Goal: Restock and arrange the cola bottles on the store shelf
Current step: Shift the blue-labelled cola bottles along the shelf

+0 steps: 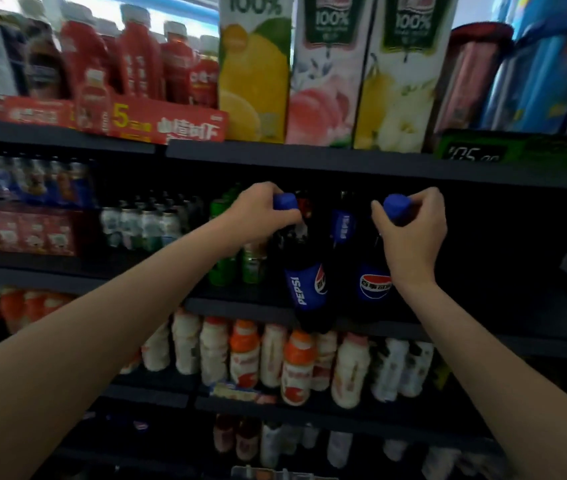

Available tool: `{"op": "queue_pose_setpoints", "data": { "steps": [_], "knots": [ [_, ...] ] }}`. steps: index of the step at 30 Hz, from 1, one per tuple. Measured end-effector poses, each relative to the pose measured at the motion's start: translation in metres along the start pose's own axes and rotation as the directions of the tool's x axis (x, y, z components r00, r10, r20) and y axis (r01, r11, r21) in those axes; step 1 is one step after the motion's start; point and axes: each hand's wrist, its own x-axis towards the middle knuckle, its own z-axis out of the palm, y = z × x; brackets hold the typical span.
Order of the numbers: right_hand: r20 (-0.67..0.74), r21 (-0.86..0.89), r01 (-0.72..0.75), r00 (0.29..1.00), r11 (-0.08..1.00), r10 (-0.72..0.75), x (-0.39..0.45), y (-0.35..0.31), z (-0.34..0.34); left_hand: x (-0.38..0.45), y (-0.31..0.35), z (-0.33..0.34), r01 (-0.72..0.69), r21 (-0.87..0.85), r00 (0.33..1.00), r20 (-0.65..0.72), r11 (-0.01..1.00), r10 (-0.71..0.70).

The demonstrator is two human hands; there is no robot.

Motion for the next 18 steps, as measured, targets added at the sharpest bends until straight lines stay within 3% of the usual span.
{"op": "queue_pose_setpoints", "data": {
  "steps": [9,14,18],
  "knots": [
    [0.046,0.09,0.046,0.998,0.995,-0.05,0.035,0.038,0.002,0.05,0.021,0.053,0.108,-0.072,0.969,-0.214,0.992,-0.121],
    [0.199,0.037,-0.16,0.968,0.986,0.149,0.042,0.059,0.011,0.06,0.021,0.067,0.073,-0.106,0.959,-0.264,0.992,-0.099],
    [0.437,0.047,-0.362,0.846,0.931,0.307,0.054,0.079,0.005,0.062,0.027,0.078,0.025,-0.181,0.97,-0.235,0.983,-0.068]
  ]
}}
